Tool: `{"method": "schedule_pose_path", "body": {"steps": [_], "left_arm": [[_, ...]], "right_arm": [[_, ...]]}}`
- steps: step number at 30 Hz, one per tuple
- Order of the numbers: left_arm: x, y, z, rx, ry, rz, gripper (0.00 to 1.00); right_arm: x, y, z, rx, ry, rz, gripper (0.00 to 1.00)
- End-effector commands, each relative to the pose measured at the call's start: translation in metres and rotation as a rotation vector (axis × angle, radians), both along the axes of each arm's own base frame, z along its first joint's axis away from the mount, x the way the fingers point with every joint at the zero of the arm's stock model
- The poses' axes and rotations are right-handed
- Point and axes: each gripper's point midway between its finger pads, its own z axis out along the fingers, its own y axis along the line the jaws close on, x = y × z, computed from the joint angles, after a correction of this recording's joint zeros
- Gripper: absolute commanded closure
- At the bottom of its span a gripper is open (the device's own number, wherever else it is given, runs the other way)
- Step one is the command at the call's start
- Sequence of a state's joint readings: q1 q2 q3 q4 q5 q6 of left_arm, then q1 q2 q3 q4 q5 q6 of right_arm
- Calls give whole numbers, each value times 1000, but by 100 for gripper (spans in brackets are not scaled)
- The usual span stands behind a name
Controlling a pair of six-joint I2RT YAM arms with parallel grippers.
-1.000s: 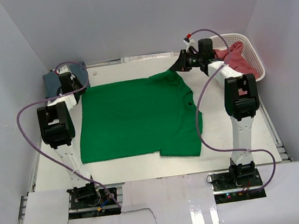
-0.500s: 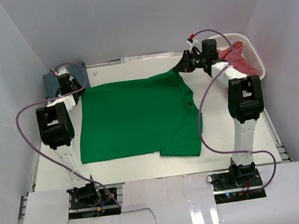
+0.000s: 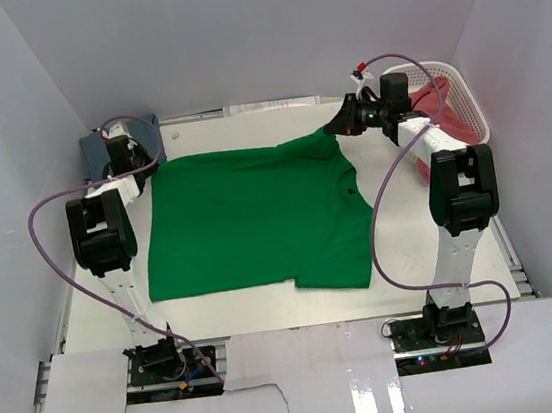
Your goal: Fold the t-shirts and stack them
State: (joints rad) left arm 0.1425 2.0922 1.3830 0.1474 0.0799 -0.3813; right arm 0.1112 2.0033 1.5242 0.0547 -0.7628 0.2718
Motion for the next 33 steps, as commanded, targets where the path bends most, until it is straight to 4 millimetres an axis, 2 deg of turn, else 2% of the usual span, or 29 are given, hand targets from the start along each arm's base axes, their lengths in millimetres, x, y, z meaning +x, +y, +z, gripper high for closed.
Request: {"method": "schedule_pose_path", "body": {"steps": [1, 9, 19, 22, 27, 33], "left_arm": [[3, -1, 61, 11, -133, -29, 100], [-4, -4, 75, 15, -180, -41, 100], [-10, -20, 93, -45, -265, -136, 100], [-14, -15, 91, -112, -279, -148, 100], [-30, -12, 84, -285, -289, -264, 100], [-45, -9, 81, -295, -301, -321, 100]], "right_arm": [[-3, -4, 27, 0, -91, 9, 92], [-9, -6, 22, -4, -83, 10, 92], [-14, -6, 23, 2, -84, 12, 92], [-15, -6, 23, 5, -82, 15, 92], [-17, -5, 21, 16, -76, 17, 92], [-17, -4, 20, 23, -67, 22, 92]]}}
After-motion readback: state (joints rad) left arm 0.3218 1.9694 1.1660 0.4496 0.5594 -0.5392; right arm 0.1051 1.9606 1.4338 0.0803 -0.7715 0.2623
